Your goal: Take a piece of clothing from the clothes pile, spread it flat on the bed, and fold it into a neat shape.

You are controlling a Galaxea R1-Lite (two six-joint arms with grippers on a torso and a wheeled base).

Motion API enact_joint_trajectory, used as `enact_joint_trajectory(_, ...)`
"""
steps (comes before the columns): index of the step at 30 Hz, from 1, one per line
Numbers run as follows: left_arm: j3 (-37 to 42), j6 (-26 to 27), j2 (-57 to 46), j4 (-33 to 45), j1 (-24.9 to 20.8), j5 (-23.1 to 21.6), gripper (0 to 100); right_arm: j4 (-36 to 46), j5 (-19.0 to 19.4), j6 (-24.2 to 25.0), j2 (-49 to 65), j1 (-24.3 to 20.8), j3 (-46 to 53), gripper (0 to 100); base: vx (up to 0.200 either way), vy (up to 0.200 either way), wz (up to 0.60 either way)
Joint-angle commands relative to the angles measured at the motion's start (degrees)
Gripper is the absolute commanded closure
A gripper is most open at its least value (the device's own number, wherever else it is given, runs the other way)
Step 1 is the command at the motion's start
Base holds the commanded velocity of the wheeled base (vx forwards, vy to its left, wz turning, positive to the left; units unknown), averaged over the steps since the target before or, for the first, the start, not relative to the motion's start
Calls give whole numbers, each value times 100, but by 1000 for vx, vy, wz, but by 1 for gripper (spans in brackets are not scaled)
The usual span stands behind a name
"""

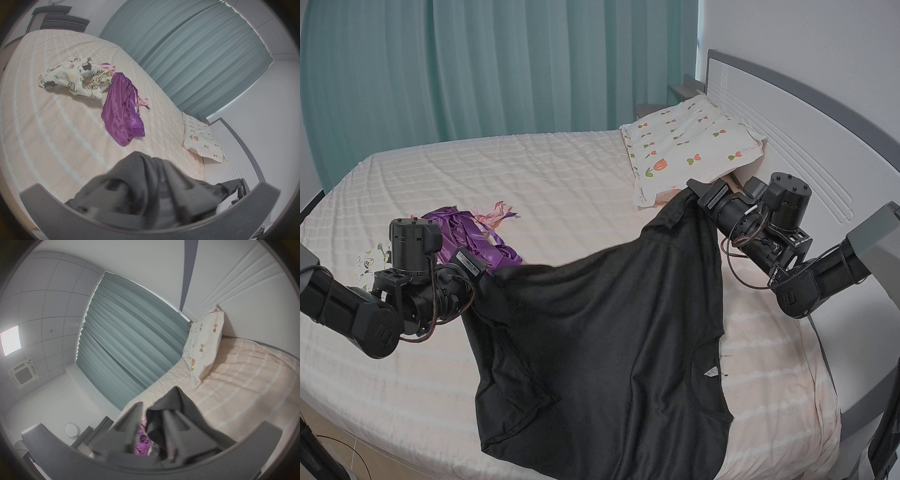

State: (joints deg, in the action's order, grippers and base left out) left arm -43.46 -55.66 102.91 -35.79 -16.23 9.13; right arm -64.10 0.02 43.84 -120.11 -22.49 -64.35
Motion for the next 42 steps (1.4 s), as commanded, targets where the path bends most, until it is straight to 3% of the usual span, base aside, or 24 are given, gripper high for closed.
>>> enact_joint_trajectory(1,-57,-85,1011,-596,67,-43,0,-147,33,46,-689,140,-7,0,0,0,0)
enact_joint_trajectory(6,31,-191,1890,-1870,243,54,0,-164,-117,-68,-1137,474,-7,0,0,0,0)
enact_joint_trajectory(10,101,-226,1908,-1967,427,36,0,249,-143,-139,-1163,825,63,0,0,0,0)
enact_joint_trajectory(13,259,-287,1627,-1967,427,-25,0,741,-249,-508,-1251,1063,-25,0,0,0,0)
enact_joint_trajectory(18,452,-287,1196,-1967,383,-148,0,899,-442,-508,-1260,1159,-60,0,0,0,0)
enact_joint_trajectory(24,1068,-287,291,-1958,357,-992,0,961,-380,-314,-979,1230,397,0,0,0,0)
enact_joint_trajectory(26,1208,-279,176,-1967,357,-1062,0,943,-354,-306,-803,1221,714,0,0,0,0)
enact_joint_trajectory(28,1331,-270,97,-1967,348,-1115,0,899,-275,-306,-618,1203,1065,0,0,0,0)
enact_joint_trajectory(34,1692,-279,1,-1958,357,-1458,0,723,525,-297,612,1151,3034,0,0,0,0)
enact_joint_trajectory(37,1727,-279,9,-1958,357,-1467,0,715,666,-288,691,1151,3236,0,0,0,0)
enact_joint_trajectory(38,1788,-279,36,-1958,331,-1467,0,715,947,-244,779,1151,3649,0,0,0,0)
enact_joint_trajectory(42,1920,-270,80,-1958,216,-1563,0,653,1369,-103,577,1133,3904,0,0,0,0)
